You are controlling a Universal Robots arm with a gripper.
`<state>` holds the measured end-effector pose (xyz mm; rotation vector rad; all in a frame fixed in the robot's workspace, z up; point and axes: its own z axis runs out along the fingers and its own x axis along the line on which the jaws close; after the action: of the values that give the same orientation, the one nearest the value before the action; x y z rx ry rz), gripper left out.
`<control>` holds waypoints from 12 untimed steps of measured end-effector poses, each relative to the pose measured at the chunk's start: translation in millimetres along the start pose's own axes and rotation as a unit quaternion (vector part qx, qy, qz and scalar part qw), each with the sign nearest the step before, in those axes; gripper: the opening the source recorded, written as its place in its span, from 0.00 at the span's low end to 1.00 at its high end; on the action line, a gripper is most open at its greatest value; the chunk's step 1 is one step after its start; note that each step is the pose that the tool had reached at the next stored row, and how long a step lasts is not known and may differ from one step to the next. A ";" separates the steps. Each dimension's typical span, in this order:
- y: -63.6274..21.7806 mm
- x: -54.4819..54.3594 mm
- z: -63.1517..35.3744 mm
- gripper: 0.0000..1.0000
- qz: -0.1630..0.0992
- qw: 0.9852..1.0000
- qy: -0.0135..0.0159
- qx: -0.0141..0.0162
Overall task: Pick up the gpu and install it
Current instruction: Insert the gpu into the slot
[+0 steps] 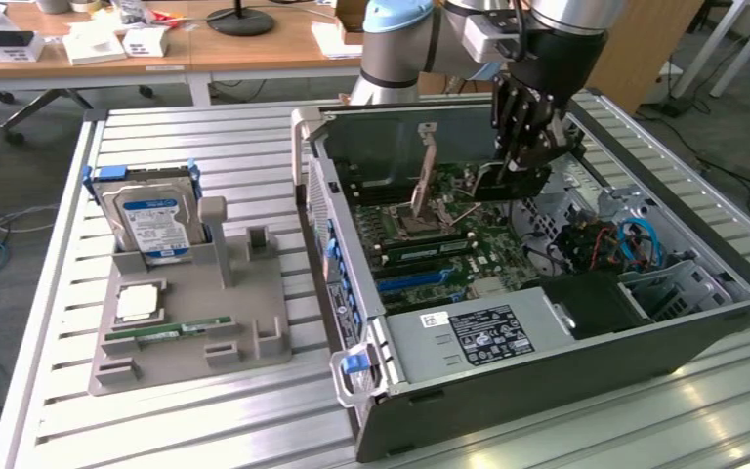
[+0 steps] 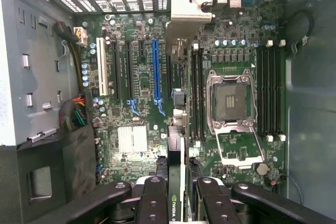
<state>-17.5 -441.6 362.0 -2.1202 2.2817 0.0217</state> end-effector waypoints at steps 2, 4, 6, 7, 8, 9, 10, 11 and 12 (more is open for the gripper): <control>0.0 0.0 0.9 0.26 0.000 1.000 0.000 0.000; 0.0 0.1 1.4 0.26 0.000 1.000 0.000 0.000; 0.2 0.1 1.9 0.26 0.000 1.000 0.000 0.000; 0.2 0.1 1.9 0.26 0.000 1.000 0.000 0.000; 0.2 0.1 2.0 0.26 0.000 1.000 0.000 0.000; 0.2 0.0 2.5 0.26 0.000 1.000 0.000 0.000; 0.2 0.1 3.1 0.26 0.000 1.000 0.000 0.000; 0.2 0.2 3.6 0.26 0.000 1.000 0.000 0.000; 0.2 0.2 4.2 0.26 0.000 1.000 0.000 0.000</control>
<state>-17.6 -441.6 357.8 -2.1203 2.2817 0.0216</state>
